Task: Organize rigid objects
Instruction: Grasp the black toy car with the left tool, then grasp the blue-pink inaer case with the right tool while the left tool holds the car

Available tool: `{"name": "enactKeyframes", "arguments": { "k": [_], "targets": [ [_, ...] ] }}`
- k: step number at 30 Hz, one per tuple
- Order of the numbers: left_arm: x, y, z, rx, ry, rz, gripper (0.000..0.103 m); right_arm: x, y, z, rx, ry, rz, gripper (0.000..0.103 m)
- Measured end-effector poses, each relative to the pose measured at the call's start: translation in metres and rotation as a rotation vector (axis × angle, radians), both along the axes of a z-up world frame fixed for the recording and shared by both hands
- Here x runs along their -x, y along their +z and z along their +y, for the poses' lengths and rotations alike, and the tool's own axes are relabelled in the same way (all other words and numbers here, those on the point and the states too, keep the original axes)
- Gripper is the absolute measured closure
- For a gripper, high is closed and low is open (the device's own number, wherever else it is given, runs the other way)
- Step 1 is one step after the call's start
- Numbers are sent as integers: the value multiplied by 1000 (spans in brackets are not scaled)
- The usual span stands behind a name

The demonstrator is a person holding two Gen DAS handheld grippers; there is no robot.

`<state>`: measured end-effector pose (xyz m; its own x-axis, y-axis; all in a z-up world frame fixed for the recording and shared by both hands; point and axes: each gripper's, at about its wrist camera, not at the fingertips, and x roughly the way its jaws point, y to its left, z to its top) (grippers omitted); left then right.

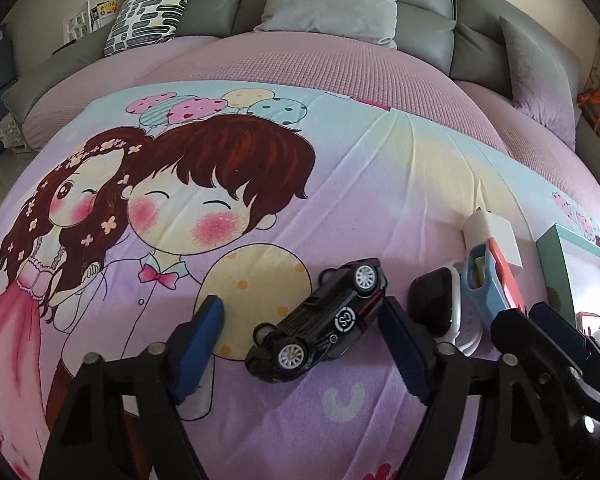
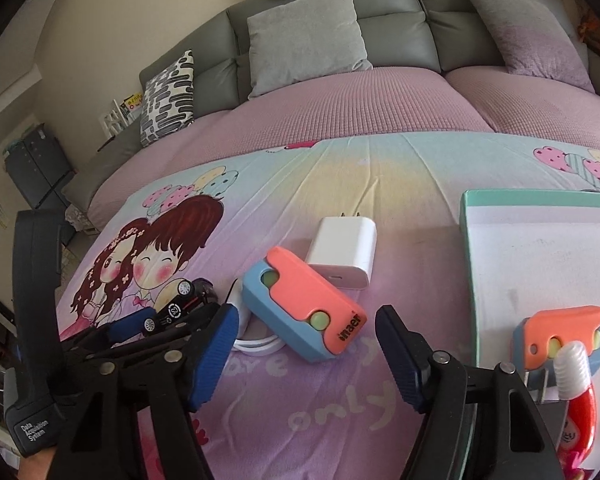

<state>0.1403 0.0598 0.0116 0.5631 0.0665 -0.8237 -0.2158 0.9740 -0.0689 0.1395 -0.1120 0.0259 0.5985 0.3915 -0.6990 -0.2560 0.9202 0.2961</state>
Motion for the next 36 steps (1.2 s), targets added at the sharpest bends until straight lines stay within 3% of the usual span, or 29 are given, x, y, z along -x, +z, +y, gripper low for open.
{"name": "enactKeyframes", "arguments": {
  "k": [3,5,8,27,29,33,36],
  "targets": [
    [2,2,0,17,-13,-16,41,-1,-1,3,28,0,-4,30],
    [3,3,-1,20,-22,-20,60,-3,-2,4,39,-6,-3,30],
    [5,4,0,16,-28,-21,65,-4,-3,7,65,-2,-3,30],
    [11,2,8,23,-12,-8,67,-12,-11,23,213,10,2,30],
    [11,1,8,20,-11,-2,67,-10,-10,23,217,18,6,32],
    [11,1,7,17,-10,1,67,-7,-8,24,177,53,39,53],
    [12,0,8,18,-10,2,67,-8,-10,25,169,47,42,54]
  ]
}}
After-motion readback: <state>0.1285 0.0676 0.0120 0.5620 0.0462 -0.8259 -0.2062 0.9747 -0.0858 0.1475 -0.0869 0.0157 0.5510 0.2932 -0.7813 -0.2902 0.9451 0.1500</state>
